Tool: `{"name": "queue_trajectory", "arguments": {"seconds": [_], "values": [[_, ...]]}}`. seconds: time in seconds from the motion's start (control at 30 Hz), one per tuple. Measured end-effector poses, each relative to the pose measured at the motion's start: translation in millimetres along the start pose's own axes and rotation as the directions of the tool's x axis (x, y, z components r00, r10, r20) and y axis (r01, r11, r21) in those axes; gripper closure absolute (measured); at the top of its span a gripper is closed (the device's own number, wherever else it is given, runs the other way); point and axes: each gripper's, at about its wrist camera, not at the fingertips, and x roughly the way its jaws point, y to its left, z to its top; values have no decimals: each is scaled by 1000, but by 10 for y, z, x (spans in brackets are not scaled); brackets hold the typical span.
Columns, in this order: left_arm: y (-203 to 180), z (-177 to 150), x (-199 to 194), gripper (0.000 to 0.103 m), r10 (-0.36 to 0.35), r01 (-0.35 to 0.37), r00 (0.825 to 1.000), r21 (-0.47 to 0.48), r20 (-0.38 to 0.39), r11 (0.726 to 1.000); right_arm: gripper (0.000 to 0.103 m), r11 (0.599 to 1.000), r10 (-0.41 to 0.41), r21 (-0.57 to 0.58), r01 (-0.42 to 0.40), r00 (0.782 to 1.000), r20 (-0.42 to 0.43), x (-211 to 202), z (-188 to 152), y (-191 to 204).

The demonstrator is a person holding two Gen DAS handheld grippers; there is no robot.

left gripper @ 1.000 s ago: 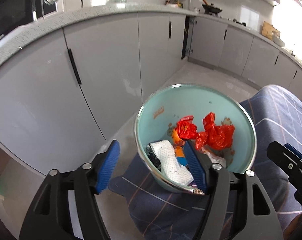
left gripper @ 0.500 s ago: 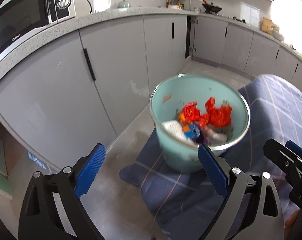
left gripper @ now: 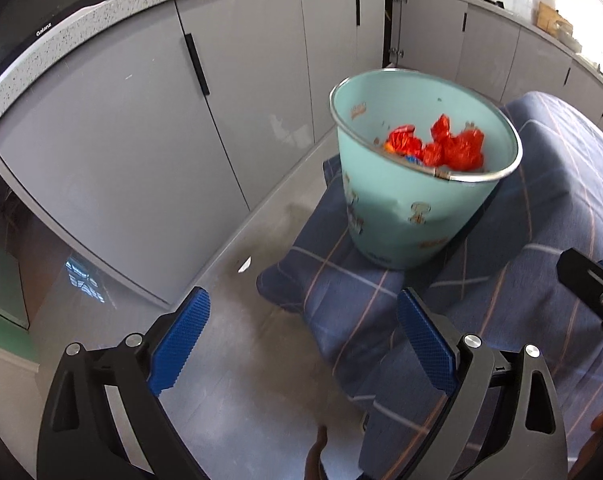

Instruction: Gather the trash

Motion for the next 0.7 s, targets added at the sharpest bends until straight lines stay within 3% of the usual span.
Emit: {"name": "queue_trajectory", "arguments": {"seconds": [0.17, 0.37, 0.53, 0.7], "values": [[73, -18, -147, 10, 13, -13, 999, -4, 40, 1000, 12, 1000, -2, -7, 2, 1000, 30, -158, -15, 51], [171, 23, -418, 6, 6, -2, 992, -28, 126, 1000, 12, 998, -11, -62, 20, 989, 148, -506, -33, 191], [146, -7, -487, 6, -27, 29, 992, -18, 120, 999, 12, 998, -28, -50, 38, 983, 180, -648, -60, 185], [141, -49, -756, 5, -17, 15, 980, 12, 200, 1000, 12, 998, -31, -40, 41, 972, 232, -832, -66, 217]]}}
